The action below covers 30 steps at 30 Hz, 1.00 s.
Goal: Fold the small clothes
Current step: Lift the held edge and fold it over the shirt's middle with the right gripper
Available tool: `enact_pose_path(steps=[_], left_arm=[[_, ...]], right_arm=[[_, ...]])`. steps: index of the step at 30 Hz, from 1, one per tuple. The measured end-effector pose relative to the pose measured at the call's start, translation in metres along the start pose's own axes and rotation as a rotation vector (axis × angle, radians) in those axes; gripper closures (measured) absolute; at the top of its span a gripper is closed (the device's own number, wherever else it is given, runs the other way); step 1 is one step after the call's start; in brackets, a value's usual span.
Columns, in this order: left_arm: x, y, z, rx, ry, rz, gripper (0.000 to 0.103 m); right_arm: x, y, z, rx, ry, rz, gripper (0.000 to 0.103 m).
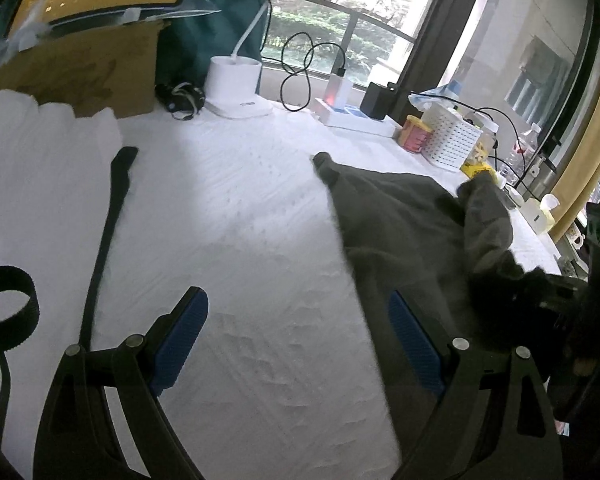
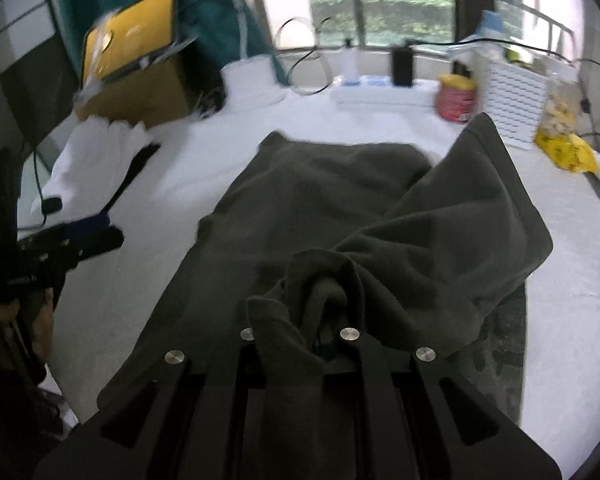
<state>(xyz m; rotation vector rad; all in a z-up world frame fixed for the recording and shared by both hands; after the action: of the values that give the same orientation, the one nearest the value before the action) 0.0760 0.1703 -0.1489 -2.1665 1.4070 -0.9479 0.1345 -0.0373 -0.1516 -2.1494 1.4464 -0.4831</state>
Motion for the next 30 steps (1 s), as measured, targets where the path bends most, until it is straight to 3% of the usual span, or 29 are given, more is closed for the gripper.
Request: enact_pose_path(steps=[2,4,6,9,19,30], left_arm=[[-0.003,0.002,0.0,-0.008,-0.004,-0.002,0.012],[-0.005,0.004,0.0,-0.015,-0.007,0.0,0.012],[-0.005,0.004,0.0,-0.021,-0.013,0.007,0.012],[-0.004,0.003,-0.002,-0.021,-0.021,0.019,0.012],[0.015,-0.004,-0.019,0.017,-0.054,0.076,0.012],[0.062,-0.012,-0.022,0.027,-0.057,0.171,0.012]], right_arm=[[-0.01,0.001,0.008,-0.034,0.014,-0.025,0.091],[-0.019,0.002,0.012,-0.056,0.011,-0.055,0.082],[-0.027,0.001,0.009,-0.047,-0.019,-0.067,0.061],[-0.044,0.002,0.006,-0.052,-0.048,-0.112,0.045],[-0.073,0.017,-0.013,-0.039,-0.148,-0.157,0.042],[-0.034,0.035,-0.066,0.087,-0.146,-0.085,0.042]])
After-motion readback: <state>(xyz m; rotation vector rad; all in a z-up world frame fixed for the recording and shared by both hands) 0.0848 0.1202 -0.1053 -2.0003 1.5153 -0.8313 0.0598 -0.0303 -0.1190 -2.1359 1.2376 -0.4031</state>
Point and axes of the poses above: each gripper's, at about its wrist camera, not at the fingertips, and z roughly the way its jaws point, x to its right, y to its underside, the point moved 1 cm from there along z, roughly the way its jaws point, and after that the axes turned 5 degrees about -z, right-handed, at the moved point
